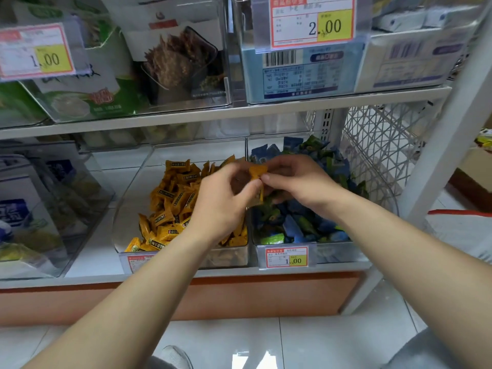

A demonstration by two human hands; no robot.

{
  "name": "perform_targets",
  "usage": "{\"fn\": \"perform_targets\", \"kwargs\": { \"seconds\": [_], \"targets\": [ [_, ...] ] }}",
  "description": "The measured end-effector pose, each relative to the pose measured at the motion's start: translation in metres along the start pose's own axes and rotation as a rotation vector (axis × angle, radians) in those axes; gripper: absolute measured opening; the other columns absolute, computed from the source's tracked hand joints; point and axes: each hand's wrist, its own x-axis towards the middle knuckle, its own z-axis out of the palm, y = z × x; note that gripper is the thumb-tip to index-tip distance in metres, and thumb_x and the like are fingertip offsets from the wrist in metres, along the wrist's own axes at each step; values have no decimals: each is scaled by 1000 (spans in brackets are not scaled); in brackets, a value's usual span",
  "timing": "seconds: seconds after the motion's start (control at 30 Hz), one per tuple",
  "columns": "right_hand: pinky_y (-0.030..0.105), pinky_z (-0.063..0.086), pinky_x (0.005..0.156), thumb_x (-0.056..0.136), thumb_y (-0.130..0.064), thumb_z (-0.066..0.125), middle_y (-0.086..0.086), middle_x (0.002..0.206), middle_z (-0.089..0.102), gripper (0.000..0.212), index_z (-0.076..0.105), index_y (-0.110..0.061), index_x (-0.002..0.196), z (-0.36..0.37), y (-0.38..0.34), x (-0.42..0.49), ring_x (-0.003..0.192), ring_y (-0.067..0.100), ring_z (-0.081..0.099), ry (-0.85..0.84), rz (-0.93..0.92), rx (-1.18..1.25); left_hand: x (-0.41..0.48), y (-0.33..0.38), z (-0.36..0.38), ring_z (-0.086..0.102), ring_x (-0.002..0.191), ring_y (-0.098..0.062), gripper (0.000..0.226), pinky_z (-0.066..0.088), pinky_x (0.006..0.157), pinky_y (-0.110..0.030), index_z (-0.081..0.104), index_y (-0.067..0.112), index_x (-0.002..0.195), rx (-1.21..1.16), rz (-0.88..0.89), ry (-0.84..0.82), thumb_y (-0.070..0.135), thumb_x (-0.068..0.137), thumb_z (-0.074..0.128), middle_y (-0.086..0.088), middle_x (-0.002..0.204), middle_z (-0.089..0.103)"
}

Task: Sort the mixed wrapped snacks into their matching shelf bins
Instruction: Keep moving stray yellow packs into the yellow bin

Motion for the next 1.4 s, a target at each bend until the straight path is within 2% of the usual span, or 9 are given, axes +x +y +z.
{"fn": "perform_targets", "kwargs": {
  "seconds": [0.1, 0.23, 0.33, 0.47, 0.67, 0.83, 1.1, 1.3, 1.4],
  "targets": [
    [28, 55, 58, 97, -17, 62, 0, 82, 75, 3, 64, -16, 97, 0, 3, 11, 74, 16, 73, 124, 37, 26, 5, -14, -20, 62, 81, 9, 17, 44, 63, -5, 65, 34, 106, 154, -108, 59, 33, 90, 69, 21, 84, 68],
    [26, 49, 76, 99, -21, 57, -4, 98, 73, 12, 68, -18, 102, -9, 30, 24, 86, 10, 68, 62, 61, -521, 0, -41, -44, 65, 90, -16, 46, 45, 73, -25, 59, 29, 131, 539, -289, -22, 44, 89, 66, 3, 102, 73],
    [23, 42, 79, 98, -19, 54, -3, 117, 67, 25, 69, -21, 118, -4, 48, 32, 105, 13, 60, -159, 78, -859, -4, -41, -37, 64, 98, -6, 47, 50, 81, -24, 61, 29, 127, 358, -245, -83, 52, 87, 66, 13, 110, 69],
    [34, 46, 92, 91, -17, 59, 4, 133, 57, 41, 59, -21, 131, 3, 60, 43, 122, 24, 53, -77, 33, -1022, -17, -34, -7, 63, 97, -2, 61, 55, 87, -27, 58, 25, 130, 221, -231, -308, 59, 81, 69, 19, 105, 64],
    [30, 50, 71, 89, -25, 61, -1, 109, 70, 25, 70, -27, 112, 14, 72, 53, 93, 20, 65, -89, 58, -1134, -18, -36, 2, 61, 96, -9, 63, 57, 84, -33, 53, 26, 129, 280, -196, -287, 60, 78, 68, 15, 106, 59],
    [29, 45, 66, 90, -47, 63, -8, 98, 70, 19, 72, -32, 98, 13, 69, 55, 82, 13, 61, -65, 31, -1135, -17, -35, -2, 59, 89, 0, 62, 54, 77, -23, 55, 26, 127, 219, -205, -294, 59, 77, 72, 19, 102, 58],
    [17, 44, 69, 91, -27, 68, -17, 90, 66, 5, 69, -32, 90, -12, 13, 26, 84, 1, 61, 86, -35, -692, -6, -29, -9, 62, 99, -4, 55, 54, 85, -26, 61, 27, 125, 192, -159, -130, 59, 81, 68, 14, 110, 66],
    [25, 58, 67, 90, -2, 67, 4, 84, 74, 12, 67, -13, 95, -5, -11, -7, 79, 20, 73, 90, -2, 87, 0, 1, 4, 60, 109, -4, 42, 52, 94, -29, 61, 24, 129, 99, 23, -32, 45, 93, 62, 17, 116, 63],
    [28, 58, 73, 90, -11, 70, 2, 94, 74, 14, 69, -20, 100, -13, -11, -9, 88, 17, 72, 121, -59, -68, 4, -1, -4, 65, 97, -6, 34, 56, 85, -31, 65, 27, 123, 231, 27, 38, 43, 94, 61, 12, 108, 71]
  ]
}}
